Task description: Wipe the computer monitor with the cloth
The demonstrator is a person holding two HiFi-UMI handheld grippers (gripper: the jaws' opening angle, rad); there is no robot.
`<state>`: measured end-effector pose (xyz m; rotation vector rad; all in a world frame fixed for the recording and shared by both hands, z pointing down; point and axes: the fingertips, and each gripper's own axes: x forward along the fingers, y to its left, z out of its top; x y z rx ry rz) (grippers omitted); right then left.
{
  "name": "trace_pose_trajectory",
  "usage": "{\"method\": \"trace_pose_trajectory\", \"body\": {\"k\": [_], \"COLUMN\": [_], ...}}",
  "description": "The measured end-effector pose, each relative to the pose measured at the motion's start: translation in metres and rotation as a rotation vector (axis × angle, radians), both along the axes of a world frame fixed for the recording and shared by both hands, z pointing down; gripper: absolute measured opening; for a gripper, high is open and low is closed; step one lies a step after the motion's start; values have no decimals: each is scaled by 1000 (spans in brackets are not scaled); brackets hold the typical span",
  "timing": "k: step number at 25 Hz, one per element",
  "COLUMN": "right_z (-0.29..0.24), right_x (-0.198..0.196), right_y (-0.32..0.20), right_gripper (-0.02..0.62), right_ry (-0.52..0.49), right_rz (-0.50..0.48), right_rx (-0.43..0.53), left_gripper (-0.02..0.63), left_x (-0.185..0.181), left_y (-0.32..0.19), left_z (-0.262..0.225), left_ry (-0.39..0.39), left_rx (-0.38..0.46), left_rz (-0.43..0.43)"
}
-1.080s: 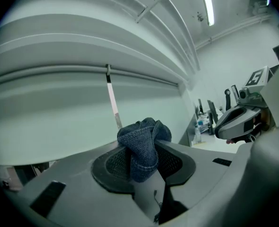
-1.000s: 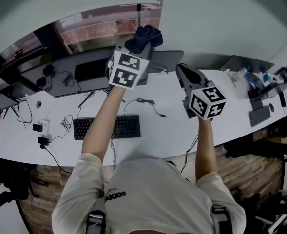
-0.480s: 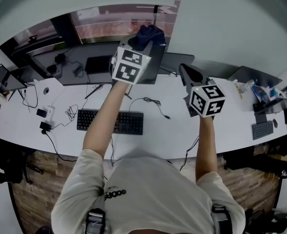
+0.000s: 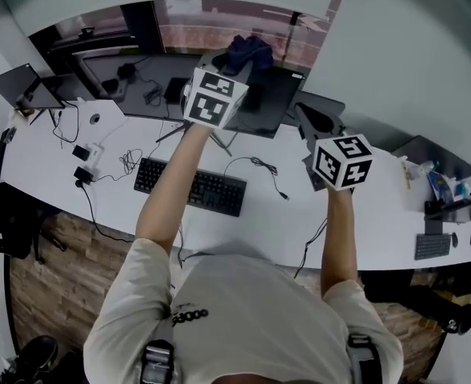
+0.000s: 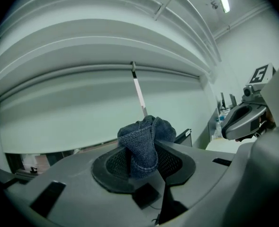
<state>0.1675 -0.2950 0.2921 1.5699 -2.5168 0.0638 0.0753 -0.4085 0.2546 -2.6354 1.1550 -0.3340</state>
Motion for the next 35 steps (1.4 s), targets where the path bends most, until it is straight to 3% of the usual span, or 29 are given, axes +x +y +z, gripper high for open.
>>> {"method": "trace_pose_trajectory", "body": {"k": [8,20,23,30,35], "right_z": [11,22,21,23,29], "right_x": [-46,-123,-148,-200,-259], "right_y": [-11,-31,-38,-65,-93], "right_gripper": [-3,-3,-3,-3,-3], "right_ry": [-18,-28,-51,-23,31], "right_rz": [-119,-125,-136,-149,-143], "right_rx": [-24,-13,-14,-19,-14], "left_gripper": [130,130,130,130,130], "left_x": [-47,-122,-147,-214,-280], "left_y": [-15,-39,-47,-67,-88], "left_z": [2,4,4,2,4], "left_ry": [25,48,50,60,61], "left_rx": [-28,-46,-48,-18,-19], "left_rz": [-93,-76,-83,-97,-120]}}
